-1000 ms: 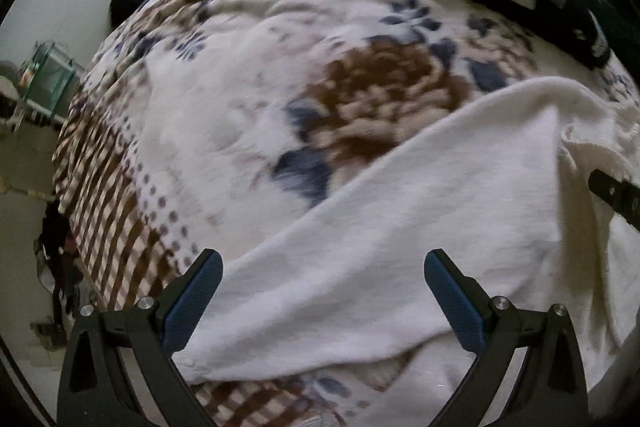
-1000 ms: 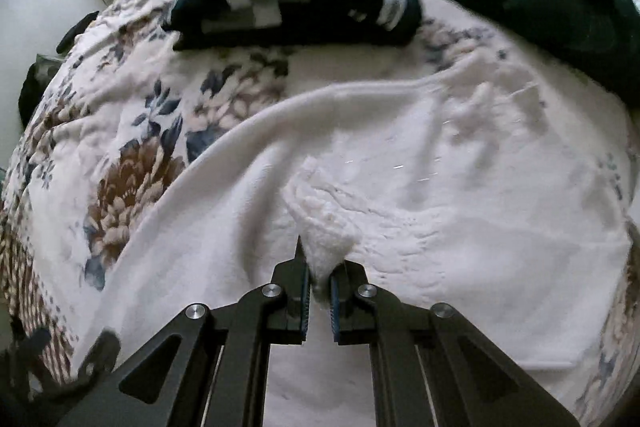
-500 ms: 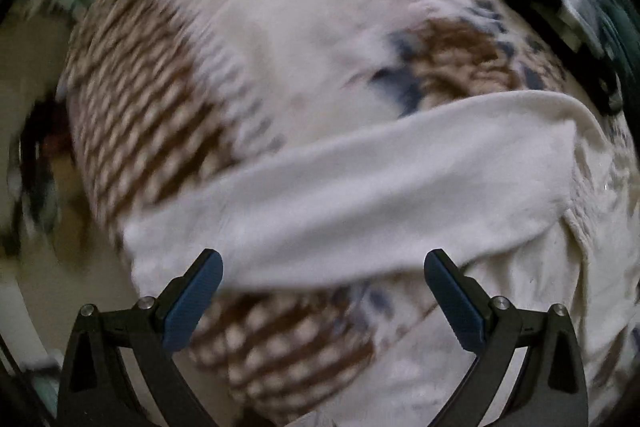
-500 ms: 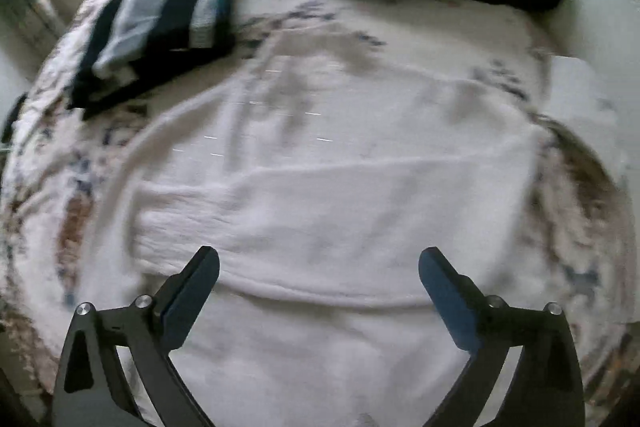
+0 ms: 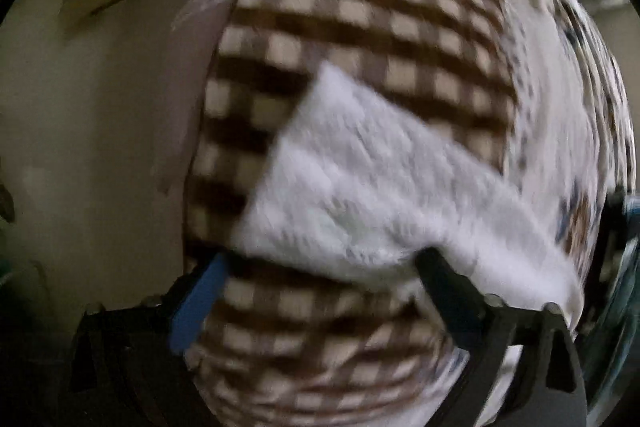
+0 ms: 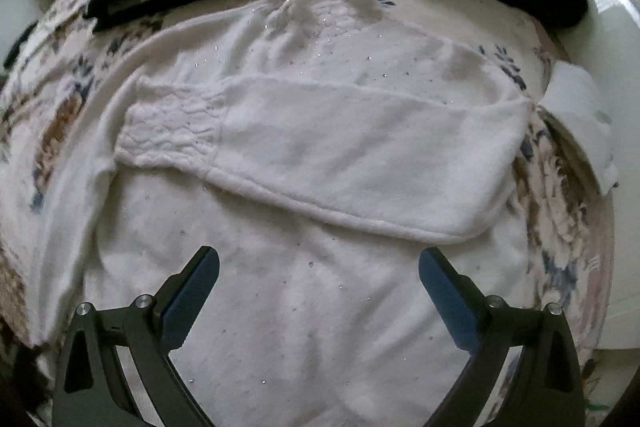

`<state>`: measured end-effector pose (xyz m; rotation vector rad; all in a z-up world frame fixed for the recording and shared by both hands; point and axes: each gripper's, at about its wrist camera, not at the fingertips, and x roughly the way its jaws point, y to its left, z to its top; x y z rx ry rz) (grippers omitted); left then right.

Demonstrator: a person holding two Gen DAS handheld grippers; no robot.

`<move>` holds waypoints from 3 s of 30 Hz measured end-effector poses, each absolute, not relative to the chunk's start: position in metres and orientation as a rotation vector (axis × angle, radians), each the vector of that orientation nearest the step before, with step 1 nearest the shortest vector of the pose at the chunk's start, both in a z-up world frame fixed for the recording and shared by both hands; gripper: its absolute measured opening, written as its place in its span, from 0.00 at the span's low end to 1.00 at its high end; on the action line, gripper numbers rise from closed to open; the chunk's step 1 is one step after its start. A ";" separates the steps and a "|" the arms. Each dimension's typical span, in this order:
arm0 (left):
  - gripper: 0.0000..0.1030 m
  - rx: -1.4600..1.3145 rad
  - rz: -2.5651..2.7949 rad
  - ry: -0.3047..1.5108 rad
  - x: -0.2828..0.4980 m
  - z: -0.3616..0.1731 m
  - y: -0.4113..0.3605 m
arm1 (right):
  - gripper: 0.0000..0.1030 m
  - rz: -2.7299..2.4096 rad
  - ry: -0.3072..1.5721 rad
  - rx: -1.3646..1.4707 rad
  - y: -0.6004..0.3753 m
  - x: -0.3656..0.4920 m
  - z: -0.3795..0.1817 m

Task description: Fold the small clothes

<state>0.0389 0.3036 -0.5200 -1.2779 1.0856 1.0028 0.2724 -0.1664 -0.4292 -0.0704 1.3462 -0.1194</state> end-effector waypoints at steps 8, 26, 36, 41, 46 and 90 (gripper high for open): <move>0.08 -1.192 1.021 0.918 0.063 -0.485 0.309 | 0.98 -0.142 1.355 -0.148 -0.160 0.275 -0.432; 0.08 -0.321 0.272 0.831 0.263 -0.314 0.129 | 0.98 -0.212 1.382 0.116 -0.255 0.285 -0.442; 0.08 -0.080 -0.328 0.989 0.340 -0.364 -0.160 | 0.98 -0.474 1.437 0.292 -0.396 0.239 -0.465; 0.13 0.038 -0.507 1.130 0.327 -0.411 -0.251 | 0.98 -0.532 1.448 0.369 -0.451 0.221 -0.469; 0.76 -0.007 -0.540 1.139 0.329 -0.408 -0.244 | 0.98 -0.421 1.414 0.519 -0.471 0.220 -0.458; 0.90 -0.089 0.158 1.241 0.447 -0.467 0.070 | 0.77 -0.394 1.394 0.366 -0.419 0.321 -0.454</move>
